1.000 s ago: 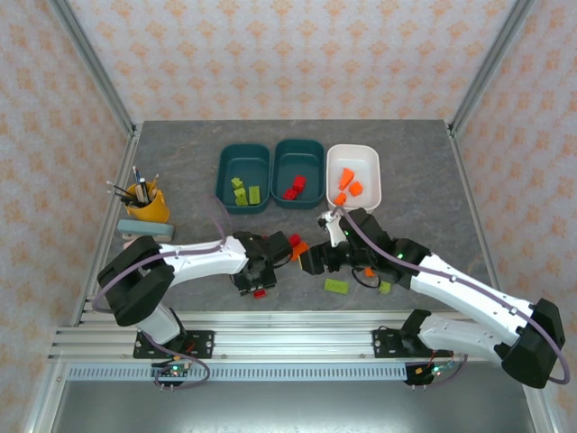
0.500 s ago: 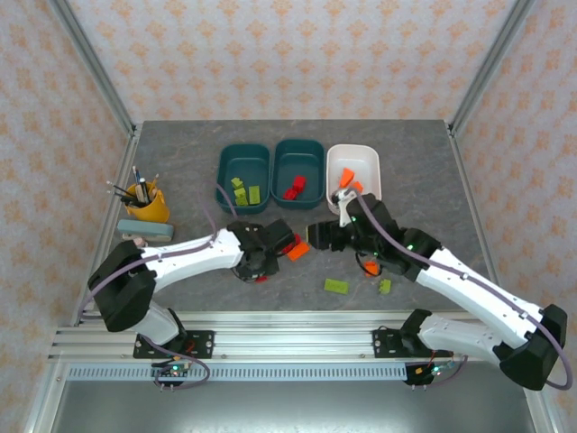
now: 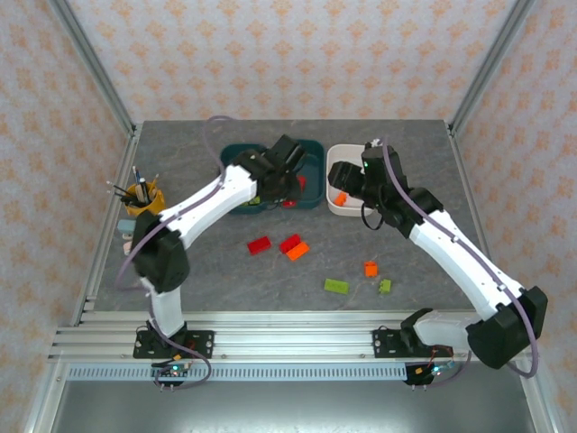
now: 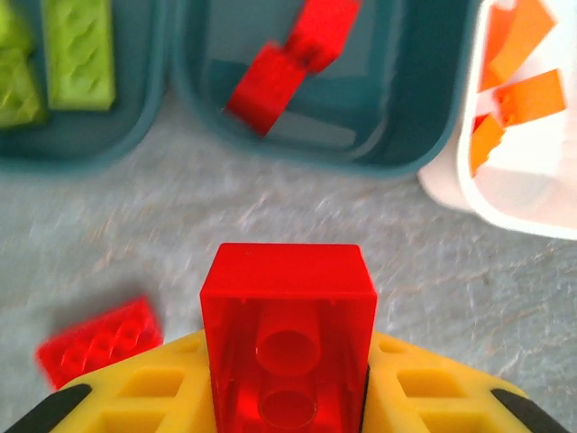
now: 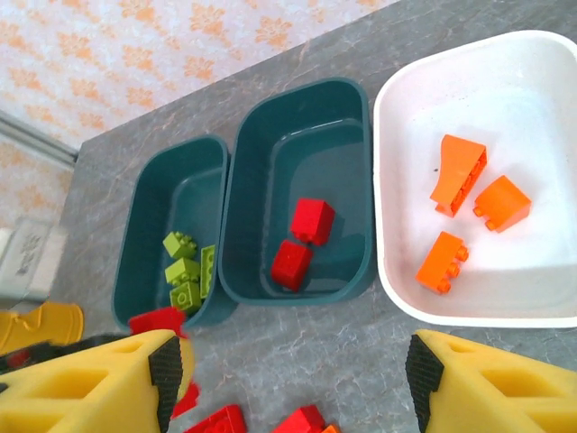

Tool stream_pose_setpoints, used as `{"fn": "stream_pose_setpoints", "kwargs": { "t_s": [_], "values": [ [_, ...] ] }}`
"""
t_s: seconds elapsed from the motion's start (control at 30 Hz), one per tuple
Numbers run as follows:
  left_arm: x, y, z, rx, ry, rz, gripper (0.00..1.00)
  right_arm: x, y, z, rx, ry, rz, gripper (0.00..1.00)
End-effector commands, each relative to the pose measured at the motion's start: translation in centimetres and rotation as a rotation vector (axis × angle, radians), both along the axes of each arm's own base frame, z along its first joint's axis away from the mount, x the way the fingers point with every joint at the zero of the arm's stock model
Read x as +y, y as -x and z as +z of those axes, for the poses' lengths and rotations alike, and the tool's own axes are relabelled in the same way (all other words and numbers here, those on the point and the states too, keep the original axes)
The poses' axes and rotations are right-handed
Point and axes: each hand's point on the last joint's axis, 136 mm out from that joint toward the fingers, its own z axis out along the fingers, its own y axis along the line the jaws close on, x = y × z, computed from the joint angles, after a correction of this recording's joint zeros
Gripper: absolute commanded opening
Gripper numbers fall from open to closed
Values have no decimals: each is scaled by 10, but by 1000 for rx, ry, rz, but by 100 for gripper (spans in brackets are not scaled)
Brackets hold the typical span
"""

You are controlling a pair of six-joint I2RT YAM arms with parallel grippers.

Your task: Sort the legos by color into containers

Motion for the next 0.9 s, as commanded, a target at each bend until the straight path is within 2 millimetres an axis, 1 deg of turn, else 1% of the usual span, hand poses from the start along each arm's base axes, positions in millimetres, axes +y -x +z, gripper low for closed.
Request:
{"fn": "stream_pose_setpoints", "kwargs": {
  "t_s": [0.0, 0.17, 0.27, 0.37, 0.47, 0.53, 0.57, 0.63, 0.7, 0.77, 0.87],
  "values": [
    [-16, -20, -19, 32, -34, -177, 35, -2, -11, 8, 27, -99, -49, 68],
    [-36, -59, -40, 43, 28, -207, 35, -13, -25, -8, 124, -236, -128, 68],
    [-45, -73, -53, 44, 50, -227, 36, -16, -30, -7, 131, -245, -140, 68],
    [-54, -79, -70, 65, 67, -251, 36, -17, -30, -6, 132, -239, -142, 68],
    [-53, -80, -87, 99, 50, -250, 38, -18, -28, -12, 147, -233, -144, 67],
    [-48, -80, -94, 111, 25, -237, 43, -18, -27, -16, 156, -233, -144, 68],
    [-45, -80, -96, 115, 12, -231, 47, -17, -27, -18, 162, -233, -145, 68],
    [-38, -80, -95, 114, -8, -214, 54, -16, -26, -21, 168, -231, -140, 68],
    [-32, -81, -89, 104, -23, -205, 58, -15, -26, -22, 175, -226, -131, 68],
    [-29, -82, -80, 87, -35, -201, 61, -15, -26, -24, 179, -214, -123, 67],
    [-26, -81, -62, 57, -33, -194, 62, -15, -24, -24, 185, -189, -109, 66]
  ]
}}
